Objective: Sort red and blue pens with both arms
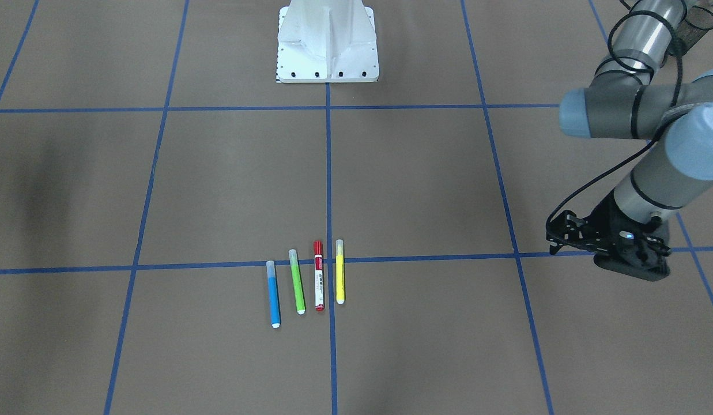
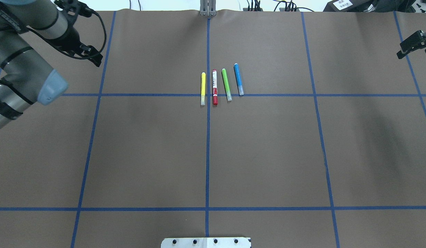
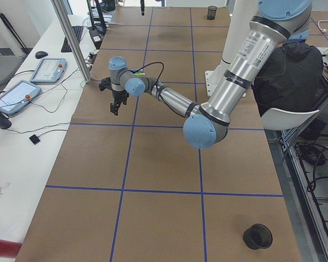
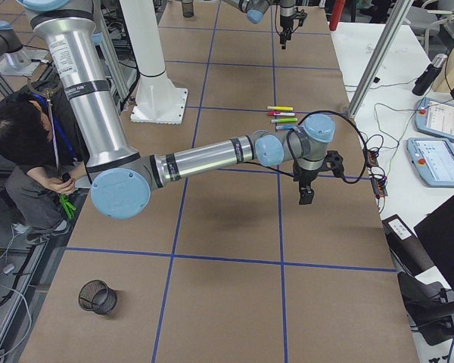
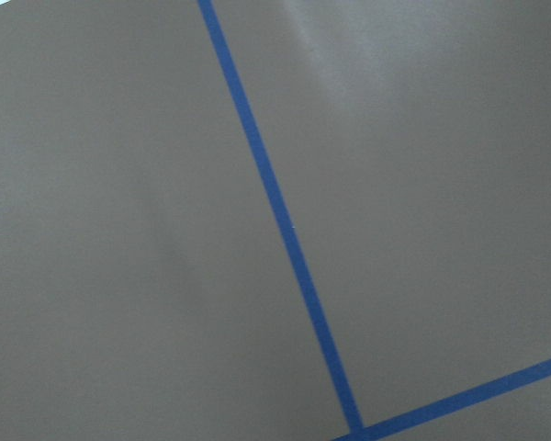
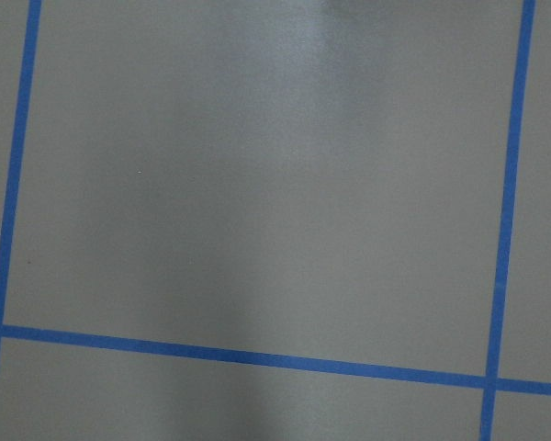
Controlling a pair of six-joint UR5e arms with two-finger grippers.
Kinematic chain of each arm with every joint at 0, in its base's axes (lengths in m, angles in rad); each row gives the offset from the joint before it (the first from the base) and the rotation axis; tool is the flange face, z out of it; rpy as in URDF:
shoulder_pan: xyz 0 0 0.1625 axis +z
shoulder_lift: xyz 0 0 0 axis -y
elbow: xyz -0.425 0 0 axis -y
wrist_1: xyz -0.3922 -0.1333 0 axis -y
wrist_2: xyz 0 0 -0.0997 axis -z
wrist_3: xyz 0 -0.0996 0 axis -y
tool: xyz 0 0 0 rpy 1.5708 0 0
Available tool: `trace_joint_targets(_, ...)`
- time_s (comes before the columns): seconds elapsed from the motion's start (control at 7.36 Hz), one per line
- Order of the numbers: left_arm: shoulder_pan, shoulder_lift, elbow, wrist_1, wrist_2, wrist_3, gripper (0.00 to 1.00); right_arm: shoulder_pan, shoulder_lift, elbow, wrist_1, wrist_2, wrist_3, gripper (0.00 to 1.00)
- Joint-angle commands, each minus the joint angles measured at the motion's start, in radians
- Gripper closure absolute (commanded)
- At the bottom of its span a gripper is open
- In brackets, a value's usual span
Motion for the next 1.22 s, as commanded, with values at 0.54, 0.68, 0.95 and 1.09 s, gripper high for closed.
trace_joint_targets(0.54,0.182,-0.271,0.141,0.012,0.038,-0.433,0.00,-0.113,0.019,0.024,0.078,-0.078,0.179,0.00)
trace_joint_targets(0.68,0.196,-0.324,0.165,0.035,0.038,-0.455,0.00,-0.126,0.024,0.025,0.088,-0.073,0.303,0.00)
trace_joint_targets(0.95,0.257,-0.493,0.294,0.073,0.040,-0.492,0.00,-0.179,0.024,0.076,0.086,-0.060,0.341,0.00)
trace_joint_targets(1.09,0.291,-0.510,0.305,0.064,0.078,-0.515,0.00,-0.218,0.031,0.081,0.086,-0.051,0.350,0.00)
